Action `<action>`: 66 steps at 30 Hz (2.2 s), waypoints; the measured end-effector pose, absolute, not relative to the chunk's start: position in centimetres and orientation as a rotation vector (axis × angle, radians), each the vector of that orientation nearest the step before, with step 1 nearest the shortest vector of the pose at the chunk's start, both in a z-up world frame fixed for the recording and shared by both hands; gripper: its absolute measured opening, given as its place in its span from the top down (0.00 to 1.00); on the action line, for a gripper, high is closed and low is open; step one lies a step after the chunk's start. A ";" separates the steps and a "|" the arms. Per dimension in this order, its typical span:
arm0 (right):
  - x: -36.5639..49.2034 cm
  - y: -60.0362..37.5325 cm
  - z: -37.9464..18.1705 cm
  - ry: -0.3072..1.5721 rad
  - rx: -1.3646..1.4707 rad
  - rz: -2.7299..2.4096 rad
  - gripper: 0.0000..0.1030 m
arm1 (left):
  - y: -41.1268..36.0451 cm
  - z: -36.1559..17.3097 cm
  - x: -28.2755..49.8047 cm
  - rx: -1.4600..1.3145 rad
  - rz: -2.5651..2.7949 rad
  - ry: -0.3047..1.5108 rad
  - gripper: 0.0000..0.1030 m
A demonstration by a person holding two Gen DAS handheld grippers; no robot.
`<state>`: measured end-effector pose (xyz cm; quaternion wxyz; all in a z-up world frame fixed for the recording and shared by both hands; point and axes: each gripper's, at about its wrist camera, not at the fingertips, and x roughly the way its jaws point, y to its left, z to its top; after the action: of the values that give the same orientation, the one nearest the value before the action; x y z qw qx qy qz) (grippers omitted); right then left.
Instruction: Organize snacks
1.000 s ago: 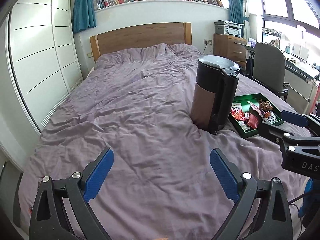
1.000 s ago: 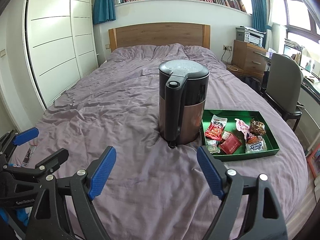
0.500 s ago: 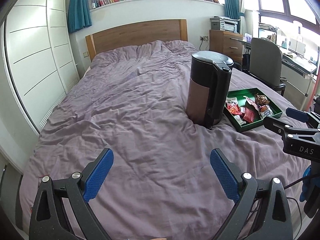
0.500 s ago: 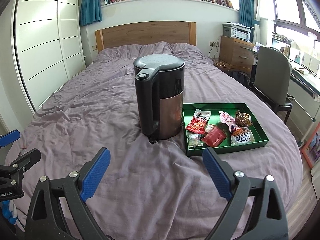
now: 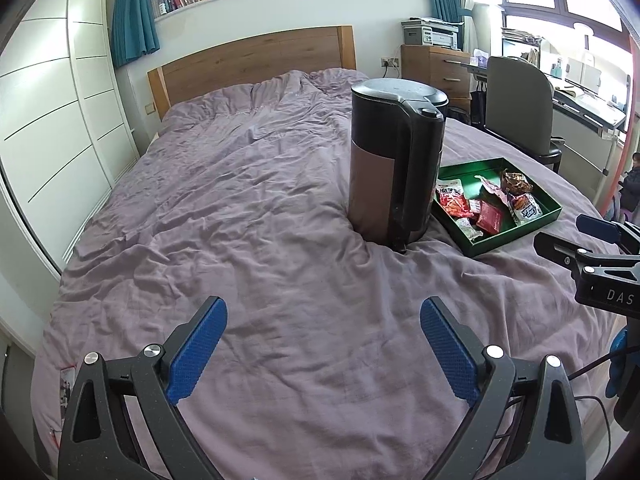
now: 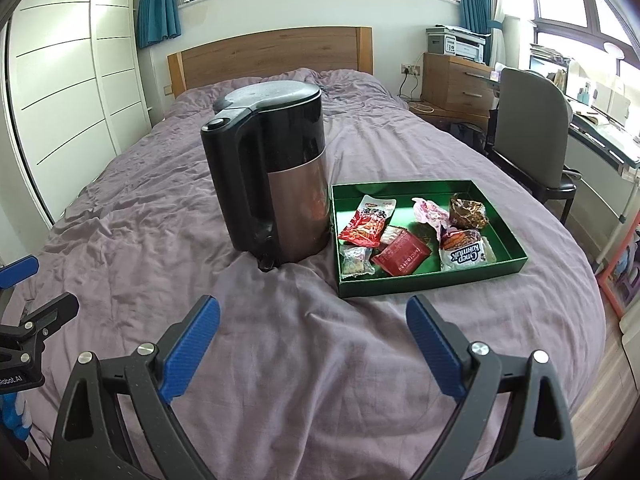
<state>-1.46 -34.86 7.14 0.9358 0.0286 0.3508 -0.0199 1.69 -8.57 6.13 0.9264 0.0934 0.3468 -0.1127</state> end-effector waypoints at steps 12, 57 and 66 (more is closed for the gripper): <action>-0.9 -35.9 7.0 0.715 0.066 -0.058 0.00 | -10.4 5.9 2.8 0.212 -0.268 0.720 0.08; -0.1 -36.2 5.6 0.757 0.036 -0.071 0.00 | -11.3 4.7 3.7 0.213 -0.284 0.737 0.08; -0.1 -36.2 5.6 0.757 0.037 -0.071 0.00 | -11.4 4.8 3.6 0.208 -0.281 0.728 0.08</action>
<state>-0.08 -36.17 5.56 0.9284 0.0179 0.3695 -0.0348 3.63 -11.36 4.78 0.9196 0.1013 0.3541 -0.1365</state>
